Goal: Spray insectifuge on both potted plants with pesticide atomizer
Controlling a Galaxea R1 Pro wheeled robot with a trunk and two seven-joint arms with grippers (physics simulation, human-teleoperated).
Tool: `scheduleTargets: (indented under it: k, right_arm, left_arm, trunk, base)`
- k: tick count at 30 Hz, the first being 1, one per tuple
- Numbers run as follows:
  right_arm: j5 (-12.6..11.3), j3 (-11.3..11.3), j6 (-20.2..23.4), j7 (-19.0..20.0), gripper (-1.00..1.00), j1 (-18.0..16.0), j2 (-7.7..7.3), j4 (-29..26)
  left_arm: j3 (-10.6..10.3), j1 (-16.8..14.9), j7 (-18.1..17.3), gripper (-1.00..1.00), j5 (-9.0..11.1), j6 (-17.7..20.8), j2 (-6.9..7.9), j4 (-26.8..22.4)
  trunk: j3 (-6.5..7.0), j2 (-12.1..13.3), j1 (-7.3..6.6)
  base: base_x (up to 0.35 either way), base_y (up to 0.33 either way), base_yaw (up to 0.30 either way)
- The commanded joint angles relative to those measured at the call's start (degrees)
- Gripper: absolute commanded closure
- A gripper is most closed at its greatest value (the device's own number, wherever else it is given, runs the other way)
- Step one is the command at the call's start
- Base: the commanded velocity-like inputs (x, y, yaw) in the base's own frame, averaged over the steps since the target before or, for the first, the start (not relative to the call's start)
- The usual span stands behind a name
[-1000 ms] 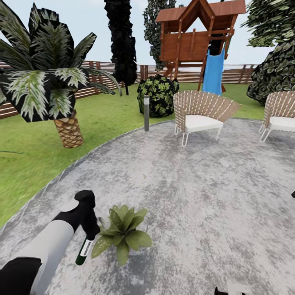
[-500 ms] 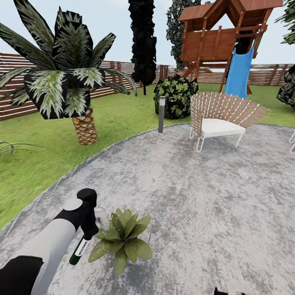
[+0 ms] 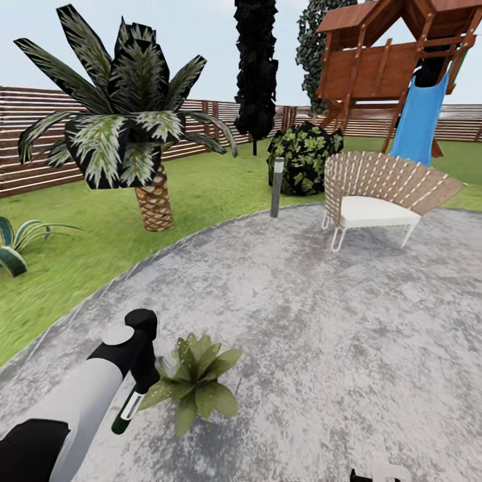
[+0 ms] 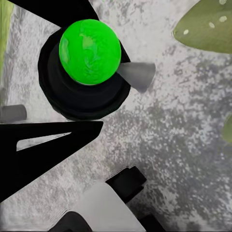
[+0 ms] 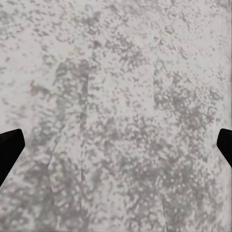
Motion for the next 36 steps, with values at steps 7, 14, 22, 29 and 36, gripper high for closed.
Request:
scheduleTargets:
  k: [7,14,22,29,36]
  right_arm:
    - [0.60,-0.43,-0.21,-0.20,-1.00,-0.05,0.08,0.10]
    - [0.60,-0.43,-0.21,-0.17,-1.00,-0.05,0.08,0.10]
    - [0.60,-0.43,-0.21,-0.17,-1.00,-0.05,-0.03,0.10]
    - [0.69,-0.43,-0.13,-0.13,-1.00,-0.05,-0.17,0.12]
    - [0.61,-0.43,-0.19,-0.08,-1.00,-0.05,-0.06,0.10]
  left_arm:
    - [0.12,0.31,-0.54,1.00,-0.31,0.52,1.08,-0.05]
    - [0.27,0.40,-0.54,1.00,-0.31,0.51,1.72,-0.03]
    - [0.31,0.39,-0.54,1.00,-0.23,0.99,2.43,-0.05]
    - [0.18,0.33,-0.54,1.00,-0.22,1.55,1.99,-0.05]
    - [0.16,0.32,-0.54,1.00,-0.22,1.57,1.94,-0.05]
  trunk:
    - [-0.05,-0.03,-0.02]
    - [-0.05,-0.03,-0.02]
    - [-0.05,-0.03,-0.02]
    - [-0.05,-0.03,-0.02]
    - [-0.05,-0.03,-0.02]
  base:
    - [-0.023,-0.036,0.273]
    - [-0.001,-0.001,0.277]
    - [0.059,-0.008,0.170]
    - [0.215,-0.158,0.005]
    - [0.011,-0.268,0.001]
